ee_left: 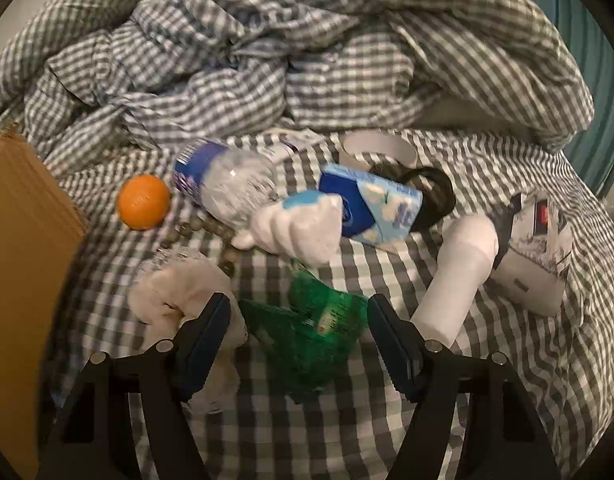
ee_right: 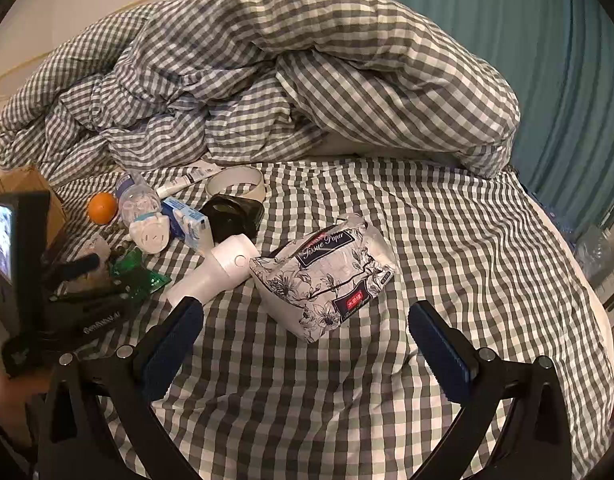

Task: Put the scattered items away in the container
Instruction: 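Grasp the green packet with left tool while right tool grasps the floral tissue pack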

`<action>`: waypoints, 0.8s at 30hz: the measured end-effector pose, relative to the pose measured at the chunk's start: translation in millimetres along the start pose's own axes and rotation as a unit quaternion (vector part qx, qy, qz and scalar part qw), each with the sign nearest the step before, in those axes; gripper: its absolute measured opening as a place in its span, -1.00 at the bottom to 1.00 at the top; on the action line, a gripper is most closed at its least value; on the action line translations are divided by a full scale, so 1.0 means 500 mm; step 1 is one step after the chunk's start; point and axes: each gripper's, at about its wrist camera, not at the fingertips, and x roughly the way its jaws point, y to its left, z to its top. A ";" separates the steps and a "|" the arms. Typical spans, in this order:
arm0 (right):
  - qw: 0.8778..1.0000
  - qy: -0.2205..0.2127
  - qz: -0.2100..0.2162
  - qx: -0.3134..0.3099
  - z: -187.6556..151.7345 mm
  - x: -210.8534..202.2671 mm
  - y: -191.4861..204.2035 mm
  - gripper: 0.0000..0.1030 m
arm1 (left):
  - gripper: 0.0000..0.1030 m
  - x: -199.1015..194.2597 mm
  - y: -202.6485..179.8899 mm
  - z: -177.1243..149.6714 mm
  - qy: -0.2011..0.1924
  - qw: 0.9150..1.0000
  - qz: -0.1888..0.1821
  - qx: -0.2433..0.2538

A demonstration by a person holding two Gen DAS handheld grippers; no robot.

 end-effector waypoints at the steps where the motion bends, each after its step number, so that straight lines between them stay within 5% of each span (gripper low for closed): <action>1: 1.000 -0.006 -0.001 -0.003 0.001 -0.002 0.002 0.99 | 0.42 0.006 -0.002 -0.001 0.004 1.000 0.002 0.002; 3: 1.000 -0.010 -0.001 -0.009 0.004 0.002 0.007 0.99 | 0.38 0.025 -0.004 -0.005 0.019 1.000 0.000 0.000; 12: 1.000 0.003 0.008 -0.001 0.005 0.055 0.004 0.99 | -0.33 0.035 -0.009 -0.008 0.024 1.000 -0.016 -0.003; 24: 0.999 0.032 0.003 0.008 0.028 0.159 -0.018 0.99 | -0.37 -0.055 0.016 0.004 -0.005 1.000 -0.012 -0.016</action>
